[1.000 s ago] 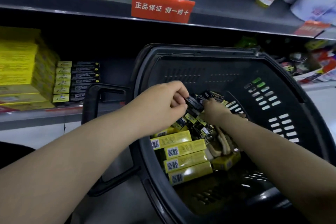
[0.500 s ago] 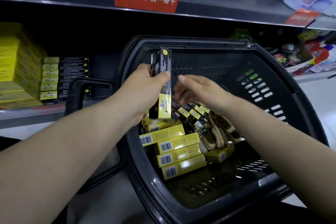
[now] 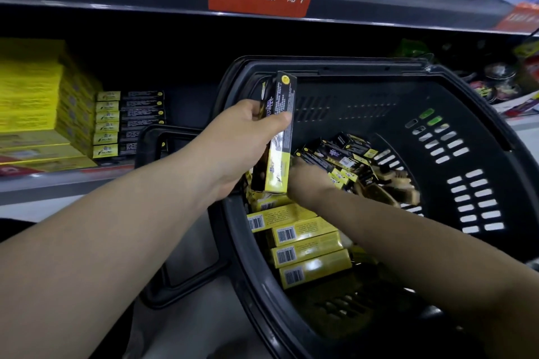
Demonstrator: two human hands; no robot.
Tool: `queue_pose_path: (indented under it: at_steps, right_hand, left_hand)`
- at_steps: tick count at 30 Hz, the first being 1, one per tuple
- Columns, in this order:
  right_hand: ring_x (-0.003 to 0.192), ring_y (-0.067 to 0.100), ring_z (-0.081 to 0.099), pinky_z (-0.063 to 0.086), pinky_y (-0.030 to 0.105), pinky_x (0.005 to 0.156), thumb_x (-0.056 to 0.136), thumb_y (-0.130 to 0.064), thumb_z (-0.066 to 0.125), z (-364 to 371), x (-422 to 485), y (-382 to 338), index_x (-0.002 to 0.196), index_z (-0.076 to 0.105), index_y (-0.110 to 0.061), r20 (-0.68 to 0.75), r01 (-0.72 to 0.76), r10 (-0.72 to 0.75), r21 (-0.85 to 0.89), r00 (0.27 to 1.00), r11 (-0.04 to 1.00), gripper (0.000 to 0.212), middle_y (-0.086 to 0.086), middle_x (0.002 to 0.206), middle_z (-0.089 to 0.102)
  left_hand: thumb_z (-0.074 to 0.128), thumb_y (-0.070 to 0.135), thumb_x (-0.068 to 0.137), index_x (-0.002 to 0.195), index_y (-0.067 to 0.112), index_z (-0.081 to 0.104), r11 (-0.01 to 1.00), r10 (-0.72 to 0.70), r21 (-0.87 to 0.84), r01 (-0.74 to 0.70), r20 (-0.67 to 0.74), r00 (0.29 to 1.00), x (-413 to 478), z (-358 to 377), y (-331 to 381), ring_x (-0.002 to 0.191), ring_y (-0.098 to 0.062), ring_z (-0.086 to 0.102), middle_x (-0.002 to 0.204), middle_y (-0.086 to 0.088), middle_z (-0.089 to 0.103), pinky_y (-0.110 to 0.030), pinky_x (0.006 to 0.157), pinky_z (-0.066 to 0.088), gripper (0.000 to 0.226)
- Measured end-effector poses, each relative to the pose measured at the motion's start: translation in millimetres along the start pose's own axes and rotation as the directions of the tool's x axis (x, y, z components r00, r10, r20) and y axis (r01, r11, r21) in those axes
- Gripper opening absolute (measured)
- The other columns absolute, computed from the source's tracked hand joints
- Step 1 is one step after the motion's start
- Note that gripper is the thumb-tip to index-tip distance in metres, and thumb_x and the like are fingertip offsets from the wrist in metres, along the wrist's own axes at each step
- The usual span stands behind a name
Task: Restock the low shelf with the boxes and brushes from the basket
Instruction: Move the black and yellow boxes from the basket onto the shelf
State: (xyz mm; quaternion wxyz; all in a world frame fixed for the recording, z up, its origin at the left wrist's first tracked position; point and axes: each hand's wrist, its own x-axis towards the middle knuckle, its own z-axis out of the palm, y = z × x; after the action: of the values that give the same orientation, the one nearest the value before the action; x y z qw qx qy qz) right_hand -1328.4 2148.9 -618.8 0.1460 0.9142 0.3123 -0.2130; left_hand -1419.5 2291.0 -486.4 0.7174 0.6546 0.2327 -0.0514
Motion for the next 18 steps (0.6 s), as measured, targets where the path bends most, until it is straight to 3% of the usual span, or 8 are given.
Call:
queue_pose_path:
  at_steps: [3,5,7,9,11,14,16,18]
  right_hand:
    - [0.081,0.027,0.066,0.054,0.036,0.065,0.087,-0.028,0.061,-32.5,-19.4,13.4,0.097,0.065,-0.005,0.041,-0.091,0.081,0.500,0.996,0.861,0.025,0.013,0.091,0.069]
    - [0.070,0.018,0.065,0.055,0.030,0.060,0.087,-0.017,0.060,-56.3,-39.8,21.3,0.083,0.065,-0.009,0.119,-0.160,0.111,0.839,0.987,0.520,0.011,0.009,0.081,0.068]
    - [0.065,0.004,0.063,0.052,0.019,0.052,0.088,-0.007,0.055,-74.6,-63.3,25.4,0.087,0.064,-0.014,0.143,-0.161,0.106,0.970,0.984,0.180,0.012,0.002,0.080,0.064]
    - [0.073,0.005,0.064,0.052,0.020,0.058,0.086,-0.002,0.055,-85.4,-83.6,25.6,0.103,0.063,-0.012,0.081,-0.084,0.096,0.996,0.992,0.031,0.021,0.005,0.086,0.064]
    - [0.082,0.015,0.064,0.054,0.028,0.071,0.084,0.000,0.058,-92.4,-99.5,22.6,0.116,0.060,-0.012,-0.041,0.040,0.076,0.999,0.996,0.019,0.034,0.009,0.092,0.062]
    - [0.085,0.019,0.064,0.055,0.030,0.081,0.079,-0.011,0.071,-103.3,-115.1,11.8,0.114,0.062,-0.026,-0.267,0.261,0.013,0.951,0.964,0.166,0.039,-0.002,0.095,0.066]
    - [0.090,0.014,0.064,0.055,0.029,0.083,0.078,-0.024,0.073,-104.6,-119.1,6.3,0.118,0.059,-0.031,-0.316,0.314,-0.032,0.914,0.948,0.257,0.044,-0.008,0.101,0.065]
    - [0.098,0.017,0.063,0.054,0.034,0.087,0.084,-0.032,0.066,-102.1,-116.9,7.6,0.125,0.057,-0.028,-0.324,0.325,-0.043,0.913,0.945,0.245,0.042,-0.001,0.112,0.063]
  left_hand:
    - [0.058,0.039,0.088,0.127,0.017,0.050,1.000,-0.011,-0.002,0.011,0.020,1.000,0.8,-0.7,-1.0,0.116,-0.023,0.055,0.121,-0.002,0.061,-0.047,0.102,0.041,0.045]
    - [0.056,0.040,0.089,0.129,0.017,0.046,1.000,-0.020,-0.008,0.020,0.016,1.000,1.4,0.0,-1.5,0.116,-0.024,0.054,0.123,-0.004,0.058,-0.046,0.103,0.040,0.047]
    - [0.054,0.041,0.090,0.133,0.016,0.039,1.000,-0.019,-0.014,0.019,-0.002,1.000,2.7,0.9,-2.1,0.118,-0.024,0.051,0.126,-0.005,0.055,-0.046,0.104,0.040,0.052]
    - [0.052,0.042,0.091,0.136,0.015,0.034,1.000,-0.023,0.006,0.023,-0.024,0.999,3.3,1.4,-2.5,0.120,-0.025,0.049,0.130,-0.007,0.052,-0.045,0.104,0.040,0.056]
    - [0.052,0.043,0.091,0.138,0.014,0.032,0.998,-0.055,0.012,0.055,-0.015,0.998,1.8,2.8,-2.1,0.124,-0.028,0.048,0.135,-0.011,0.049,-0.047,0.104,0.040,0.059]
    - [0.055,0.039,0.091,0.129,0.011,0.037,0.998,-0.057,-0.035,0.057,0.020,0.998,-1.8,4.4,-1.0,0.111,-0.027,0.059,0.121,-0.010,0.060,-0.048,0.096,0.047,0.050]
    - [0.058,0.036,0.090,0.126,0.012,0.041,0.998,-0.034,-0.044,0.034,0.021,0.999,-3.5,4.1,0.0,0.103,-0.024,0.064,0.114,-0.007,0.064,-0.046,0.092,0.050,0.047]
    - [0.066,0.033,0.085,0.122,0.014,0.044,0.999,-0.001,-0.036,0.001,0.017,1.000,-5.9,3.3,1.6,0.100,-0.021,0.065,0.111,-0.005,0.066,-0.044,0.091,0.051,0.047]
